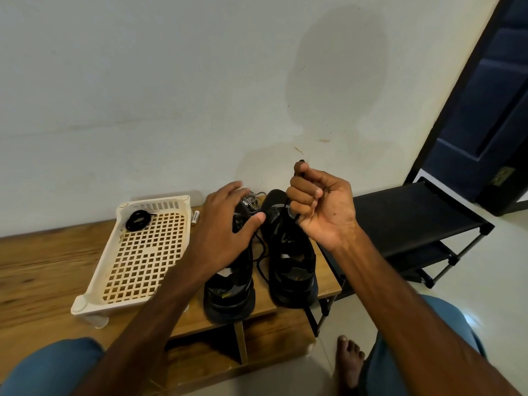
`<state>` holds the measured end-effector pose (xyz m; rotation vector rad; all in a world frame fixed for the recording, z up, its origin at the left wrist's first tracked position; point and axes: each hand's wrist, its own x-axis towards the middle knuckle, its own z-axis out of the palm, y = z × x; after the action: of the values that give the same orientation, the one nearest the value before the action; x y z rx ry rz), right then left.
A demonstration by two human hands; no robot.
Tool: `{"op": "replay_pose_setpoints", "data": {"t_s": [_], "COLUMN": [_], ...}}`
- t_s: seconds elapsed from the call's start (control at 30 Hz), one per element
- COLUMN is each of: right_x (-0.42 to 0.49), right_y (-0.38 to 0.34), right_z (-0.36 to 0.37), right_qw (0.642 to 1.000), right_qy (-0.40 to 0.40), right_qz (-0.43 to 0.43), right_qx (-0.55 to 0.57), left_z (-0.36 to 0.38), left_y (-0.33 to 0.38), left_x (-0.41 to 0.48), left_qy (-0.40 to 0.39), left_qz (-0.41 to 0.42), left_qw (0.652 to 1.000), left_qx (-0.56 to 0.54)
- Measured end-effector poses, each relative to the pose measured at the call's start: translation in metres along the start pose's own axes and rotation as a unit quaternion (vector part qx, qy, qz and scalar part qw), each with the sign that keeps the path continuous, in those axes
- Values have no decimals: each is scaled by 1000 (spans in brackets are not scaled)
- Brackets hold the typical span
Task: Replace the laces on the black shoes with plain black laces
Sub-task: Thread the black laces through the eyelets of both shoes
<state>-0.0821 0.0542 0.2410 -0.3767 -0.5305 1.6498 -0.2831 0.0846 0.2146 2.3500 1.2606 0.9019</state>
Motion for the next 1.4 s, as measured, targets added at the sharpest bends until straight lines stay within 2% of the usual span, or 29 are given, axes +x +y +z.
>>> {"op": "replay_pose_setpoints", "data": {"t_s": [0.03, 0.1, 0.13, 0.17, 0.27, 0.43, 0.53, 0.63, 0.73, 0.83, 0.93, 1.0, 1.03, 1.1, 1.17, 1.27, 1.3, 1.33, 1.37, 1.4], "right_x": [0, 1, 2, 2, 0, -6, -8, -10, -12, -13, -14, -14, -15, -15, -14, -12, -12, -11, -10, -10], "right_y": [2, 5, 5, 3, -7, -34, -42, -44, -47, -45, -36, -24, -17, -10, -11, -25, -31, -36, -41, -45], "right_z": [2, 5, 7, 8, 6, -5, -8, -8, -9, -9, -5, 1, 4, 9, 11, 3, -2, -7, -12, -17], "right_qw": [1000, 1000, 1000, 999, 998, 988, 985, 983, 968, 934, 853, 798, 788, 806, 842, 899, 916, 925, 928, 929], "right_qy": [-5, -17, -21, -24, -4, 60, 84, 76, 91, 96, 54, -8, -43, -88, -81, 15, 60, 102, 138, 166], "right_qz": [0, -6, -13, -21, -56, -135, -147, -148, -149, -127, -39, 18, 38, 59, 45, -29, -59, -87, -111, -129], "right_qx": [4, 12, 16, 20, 39, 49, -8, -84, -181, -320, -518, -602, -612, -582, -531, -436, -393, -354, -326, -305], "left_z": [0, 5, 11, 17, 26, 13, 6, -3, -16, -26, -31, -29, -25, -16, -14, -20, -23, -28, -36, -45], "left_y": [6, 20, 24, 25, 14, -23, -38, -48, -55, -55, -45, -28, -16, 4, 14, 2, -9, -22, -35, -49], "left_x": [-1, -6, -10, -12, -12, -3, -1, 3, 7, 7, 4, 3, 3, 7, 14, 22, 24, 25, 26, 27], "left_qy": [-19, -131, -174, -183, -154, -136, -107, -63, -62, -133, -228, -235, -214, -159, -146, -131, -114, -88, -56, -22], "left_qz": [27, 54, 64, 75, 73, 10, 27, 38, 32, 20, 20, 53, 68, 82, 66, 9, -29, -70, -108, -139], "left_qw": [997, 971, 960, 957, 959, 964, 980, 991, 995, 987, 959, 943, 938, 935, 931, 934, 924, 902, 864, 810], "left_qx": [-71, -191, -211, -212, -226, -231, -164, -110, -77, -87, -166, -230, -264, -307, -327, -334, -363, -417, -489, -569]}}
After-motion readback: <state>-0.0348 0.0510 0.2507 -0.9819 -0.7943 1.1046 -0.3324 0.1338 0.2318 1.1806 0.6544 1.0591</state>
